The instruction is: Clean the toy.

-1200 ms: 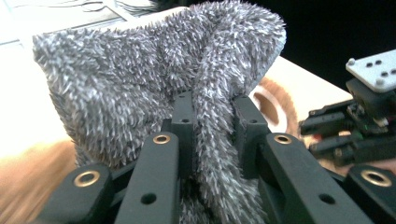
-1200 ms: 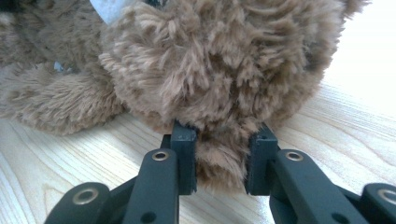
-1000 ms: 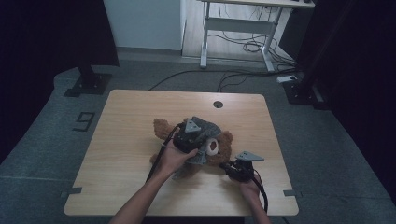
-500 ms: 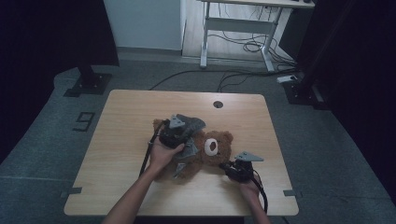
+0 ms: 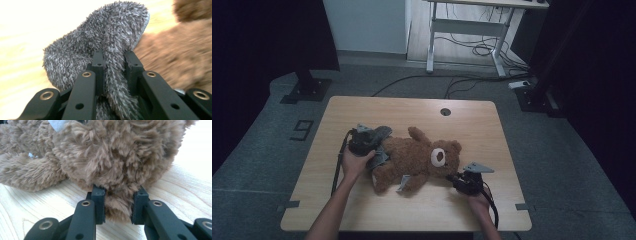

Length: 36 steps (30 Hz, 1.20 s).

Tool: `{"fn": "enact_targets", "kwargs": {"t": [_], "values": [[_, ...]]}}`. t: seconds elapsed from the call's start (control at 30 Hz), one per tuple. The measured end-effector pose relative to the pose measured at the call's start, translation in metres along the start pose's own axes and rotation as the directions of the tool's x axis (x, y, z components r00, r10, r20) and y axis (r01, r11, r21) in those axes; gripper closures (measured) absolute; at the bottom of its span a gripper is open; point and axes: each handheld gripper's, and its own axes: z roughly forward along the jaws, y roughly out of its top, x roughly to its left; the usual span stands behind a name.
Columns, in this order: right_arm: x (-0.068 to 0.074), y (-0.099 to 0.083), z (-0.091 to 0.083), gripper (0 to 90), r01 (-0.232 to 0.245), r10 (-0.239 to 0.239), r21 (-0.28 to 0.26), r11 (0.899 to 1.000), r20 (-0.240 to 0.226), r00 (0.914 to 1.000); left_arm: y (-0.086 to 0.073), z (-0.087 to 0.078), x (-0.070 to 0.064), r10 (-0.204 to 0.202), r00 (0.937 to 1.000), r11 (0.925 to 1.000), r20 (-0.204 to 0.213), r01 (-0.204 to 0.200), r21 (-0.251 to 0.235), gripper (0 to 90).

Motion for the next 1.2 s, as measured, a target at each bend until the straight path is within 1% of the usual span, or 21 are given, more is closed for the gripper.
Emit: {"fn": "enact_targets", "kwargs": {"t": [0.07,0.17,0.2,0.27,0.3,0.33,0.4,0.47,0.53,0.57,0.6,0.7,0.77,0.83,0.87,0.9,0.97,1.07,1.1,1.13,1.2], "values": [[0.000,0.000,0.000,70.4,-0.001,0.001,0.001,1.000,-0.001,1.0000,-0.001,-0.005,0.002,-0.011,0.9999,0.9997,0.012,0.012,-0.019,74.1],[-0.001,0.000,0.000,70.4,-0.002,0.002,0.004,1.000,0.001,1.0000,0.008,-0.021,-0.009,0.030,0.9992,0.9966,0.027,-0.028,-0.077,74.4],[-0.001,0.000,0.000,70.4,-0.003,0.003,0.005,1.000,0.000,1.0000,0.013,-0.027,-0.014,0.045,0.9980,0.9945,0.045,-0.041,-0.097,74.6],[-0.001,0.000,0.000,70.4,-0.005,0.005,0.004,1.000,0.001,1.0000,0.025,-0.039,-0.028,0.073,0.9930,0.9885,0.093,-0.059,-0.139,75.0],[-0.001,0.000,0.000,70.4,-0.006,0.006,0.003,1.000,0.002,1.0000,0.031,-0.046,-0.038,0.093,0.9883,0.9840,0.121,-0.073,-0.163,75.2],[0.000,-0.001,0.000,70.3,-0.007,0.007,0.002,1.000,0.004,1.0000,0.035,-0.050,-0.045,0.107,0.9853,0.9805,0.133,-0.083,-0.178,75.2],[0.000,-0.001,0.000,70.3,-0.009,0.009,0.001,1.000,0.004,1.0000,0.043,-0.057,-0.065,0.145,0.9743,0.9713,0.172,-0.107,-0.212,75.2],[-0.001,0.000,0.000,70.3,-0.009,0.009,0.002,1.000,0.000,1.0000,0.051,-0.060,-0.089,0.195,0.9568,0.9620,0.215,-0.144,-0.232,75.2],[-0.001,0.000,0.000,70.3,-0.013,0.013,0.001,1.000,0.001,0.9999,0.057,-0.057,-0.109,0.230,0.9431,0.9569,0.240,-0.174,-0.232,75.1],[-0.001,0.000,0.000,70.3,-0.012,0.012,0.002,1.000,-0.001,0.9999,0.060,-0.052,-0.123,0.250,0.9349,0.9541,0.252,-0.194,-0.228,75.1],[-0.001,0.000,0.000,70.3,-0.011,0.011,0.001,1.000,-0.001,0.9999,0.062,-0.048,-0.131,0.255,0.9309,0.9542,0.261,-0.199,-0.223,75.0],[-0.002,-0.001,0.001,70.3,-0.009,0.009,-0.001,1.000,-0.002,1.0000,0.069,-0.027,-0.162,0.257,0.9143,0.9600,0.313,-0.204,-0.191,75.0],[-0.002,-0.001,0.001,70.3,-0.009,0.009,-0.002,1.000,-0.004,1.0000,0.072,-0.011,-0.184,0.272,0.9033,0.9592,0.332,-0.227,-0.168,75.0],[-0.002,-0.001,0.001,70.3,-0.012,0.012,-0.004,1.000,-0.007,0.9999,0.072,0.005,-0.207,0.298,0.8883,0.9539,0.350,-0.262,-0.147,75.0],[-0.003,-0.001,0.001,70.3,-0.015,0.015,-0.005,1.000,-0.007,0.9999,0.071,0.010,-0.215,0.302,0.8850,0.9528,0.354,-0.269,-0.141,75.0],[-0.003,-0.001,0.001,70.3,-0.016,0.016,-0.005,1.000,-0.008,0.9998,0.070,0.017,-0.226,0.318,0.8769,0.9482,0.361,-0.291,-0.128,75.0],[-0.003,-0.001,0.001,70.3,-0.019,0.018,-0.006,1.000,-0.009,0.9998,0.068,0.027,-0.239,0.346,0.8691,0.9381,0.354,-0.329,-0.110,74.8],[-0.003,-0.001,0.001,70.3,-0.022,0.022,-0.005,1.000,-0.009,0.9997,0.061,0.045,-0.253,0.393,0.8668,0.9171,0.307,-0.394,-0.064,74.7],[-0.003,-0.001,0.001,70.3,-0.023,0.023,-0.005,1.000,-0.008,0.9997,0.058,0.051,-0.253,0.393,0.8709,0.9170,0.295,-0.395,-0.056,74.6],[-0.003,-0.001,0.001,70.2,-0.028,0.028,-0.001,1.000,-0.005,0.9996,0.057,0.053,-0.253,0.383,0.8747,0.9213,0.296,-0.385,-0.057,74.7],[-0.004,-0.001,0.002,70.2,-0.038,0.038,0.001,0.999,-0.007,0.9992,0.058,0.052,-0.253,0.391,0.8775,0.9188,0.278,-0.390,-0.061,74.8]]}}
